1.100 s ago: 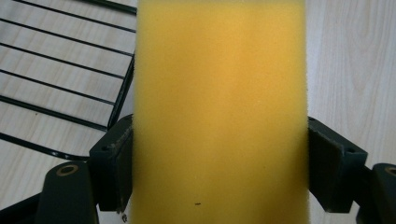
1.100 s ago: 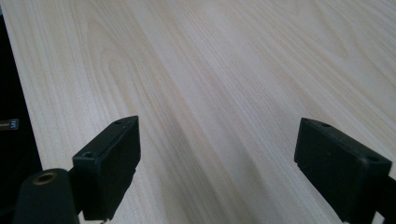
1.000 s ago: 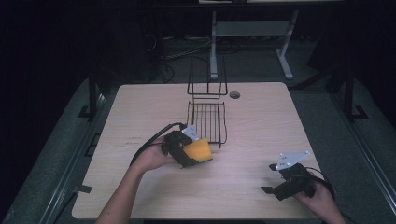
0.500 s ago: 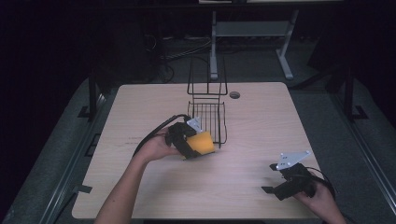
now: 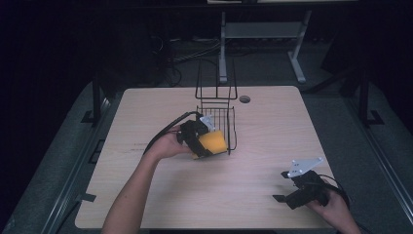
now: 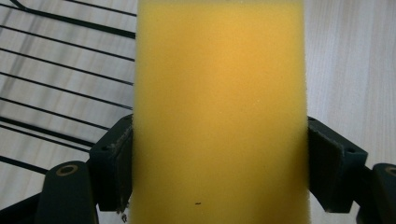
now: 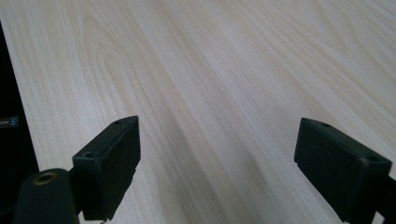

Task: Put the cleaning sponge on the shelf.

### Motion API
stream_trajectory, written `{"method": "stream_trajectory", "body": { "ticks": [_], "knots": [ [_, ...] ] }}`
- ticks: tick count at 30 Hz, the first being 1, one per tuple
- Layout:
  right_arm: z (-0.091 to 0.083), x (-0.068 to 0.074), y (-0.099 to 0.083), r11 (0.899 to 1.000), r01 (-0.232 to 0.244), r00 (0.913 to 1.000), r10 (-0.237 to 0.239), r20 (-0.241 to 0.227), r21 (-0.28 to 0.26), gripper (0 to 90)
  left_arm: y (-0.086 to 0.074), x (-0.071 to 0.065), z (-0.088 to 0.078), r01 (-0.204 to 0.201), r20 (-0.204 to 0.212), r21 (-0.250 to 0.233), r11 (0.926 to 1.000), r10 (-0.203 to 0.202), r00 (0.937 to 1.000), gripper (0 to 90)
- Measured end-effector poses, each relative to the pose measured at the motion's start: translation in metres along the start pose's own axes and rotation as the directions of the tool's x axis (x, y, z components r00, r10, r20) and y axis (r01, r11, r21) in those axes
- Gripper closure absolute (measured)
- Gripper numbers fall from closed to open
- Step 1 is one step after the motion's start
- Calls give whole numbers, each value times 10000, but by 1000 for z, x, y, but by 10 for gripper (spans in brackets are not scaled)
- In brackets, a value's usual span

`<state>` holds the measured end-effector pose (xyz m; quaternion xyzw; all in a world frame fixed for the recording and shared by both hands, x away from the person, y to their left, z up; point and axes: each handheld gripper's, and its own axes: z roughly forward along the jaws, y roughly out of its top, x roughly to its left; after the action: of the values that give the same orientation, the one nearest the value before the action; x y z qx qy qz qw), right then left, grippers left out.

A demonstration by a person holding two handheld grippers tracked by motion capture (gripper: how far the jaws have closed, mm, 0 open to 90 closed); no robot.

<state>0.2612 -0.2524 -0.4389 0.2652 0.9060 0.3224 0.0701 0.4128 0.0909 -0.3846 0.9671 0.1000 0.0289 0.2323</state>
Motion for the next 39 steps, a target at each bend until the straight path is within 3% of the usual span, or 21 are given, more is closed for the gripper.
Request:
{"method": "stream_trajectory", "body": {
  "ticks": [16,19,32,39],
  "knots": [
    [1,0,0,10000,56,10000,-56,-25,6,142,19,21,6,-17,61,119,9999,17,10000,220],
    [1,0,0,10000,-7,10000,8,-65,42,142,22,25,10,-289,-14,337,9990,290,9996,219],
    [2,0,-1,10000,-38,10000,38,-89,53,142,20,39,16,211,32,201,9996,-211,9998,220],
    [3,0,-1,9999,-62,9999,63,-90,131,142,27,44,20,-23,129,475,9989,17,9999,220]
  ]
}}
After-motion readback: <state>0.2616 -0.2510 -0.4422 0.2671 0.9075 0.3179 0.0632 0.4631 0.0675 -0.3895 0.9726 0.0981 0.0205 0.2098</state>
